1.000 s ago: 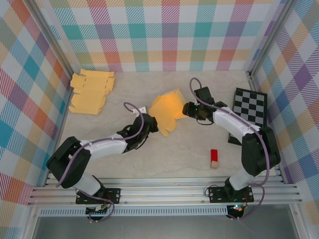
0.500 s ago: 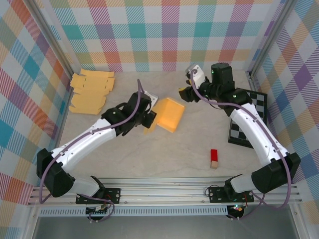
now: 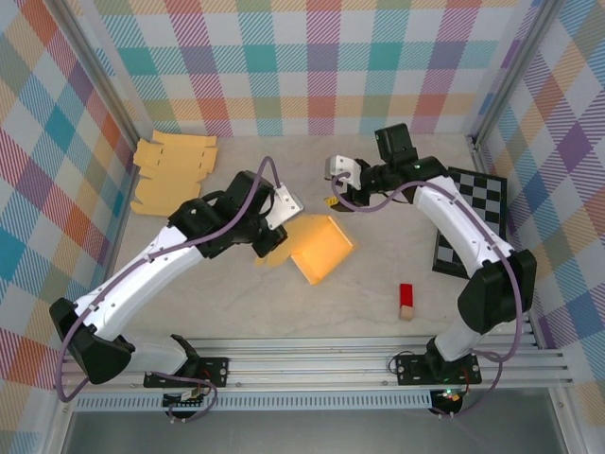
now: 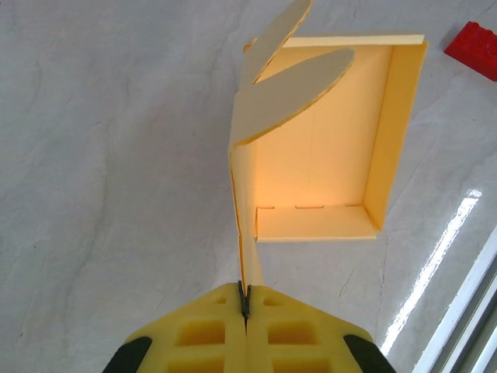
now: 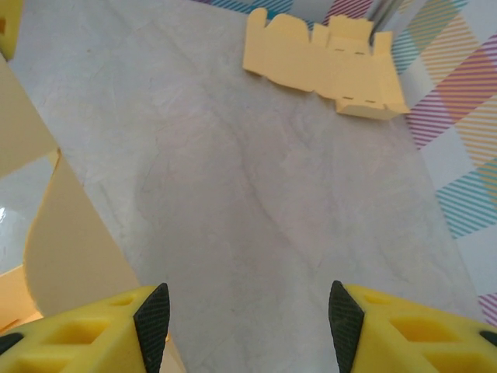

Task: Fold the paper box

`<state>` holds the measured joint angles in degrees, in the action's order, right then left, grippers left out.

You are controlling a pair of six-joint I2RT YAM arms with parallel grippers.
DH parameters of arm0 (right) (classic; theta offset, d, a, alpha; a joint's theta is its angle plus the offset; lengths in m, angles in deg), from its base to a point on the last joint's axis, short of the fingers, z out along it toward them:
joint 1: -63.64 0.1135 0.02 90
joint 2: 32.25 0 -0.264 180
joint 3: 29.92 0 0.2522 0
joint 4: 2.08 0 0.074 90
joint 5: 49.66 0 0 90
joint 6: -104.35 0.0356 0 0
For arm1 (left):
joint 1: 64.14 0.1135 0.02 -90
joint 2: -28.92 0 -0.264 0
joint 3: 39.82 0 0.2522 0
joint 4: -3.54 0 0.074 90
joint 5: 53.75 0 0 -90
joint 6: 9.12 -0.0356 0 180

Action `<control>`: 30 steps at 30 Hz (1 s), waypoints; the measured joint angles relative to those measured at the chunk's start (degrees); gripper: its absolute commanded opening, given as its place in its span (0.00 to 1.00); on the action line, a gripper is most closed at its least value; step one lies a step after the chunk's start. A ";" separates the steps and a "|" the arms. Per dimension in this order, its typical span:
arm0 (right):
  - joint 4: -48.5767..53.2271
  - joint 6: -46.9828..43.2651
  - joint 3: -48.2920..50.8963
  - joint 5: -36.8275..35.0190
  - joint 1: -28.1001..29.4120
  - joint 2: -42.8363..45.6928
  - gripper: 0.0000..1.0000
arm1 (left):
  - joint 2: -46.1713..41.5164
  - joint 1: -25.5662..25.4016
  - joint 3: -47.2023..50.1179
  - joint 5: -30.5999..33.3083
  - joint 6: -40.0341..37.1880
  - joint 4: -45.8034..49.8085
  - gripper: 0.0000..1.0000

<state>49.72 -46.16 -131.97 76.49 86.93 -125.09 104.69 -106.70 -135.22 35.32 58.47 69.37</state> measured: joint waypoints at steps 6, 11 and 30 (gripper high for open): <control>1.01 -1.70 1.53 0.94 3.43 -0.90 0.59 | 0.72 0.00 -1.01 0.48 -1.36 0.39 0.00; 1.97 -1.70 1.66 1.79 4.96 -2.10 0.58 | 1.70 -0.11 -1.22 0.85 -1.51 0.59 0.00; 11.74 -3.85 1.99 3.69 5.07 -2.75 0.59 | 3.06 -0.48 -1.84 3.08 -4.26 1.60 0.00</control>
<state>61.46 -50.01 -129.99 80.18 92.00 -127.84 107.75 -107.18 -137.06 38.40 54.21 70.97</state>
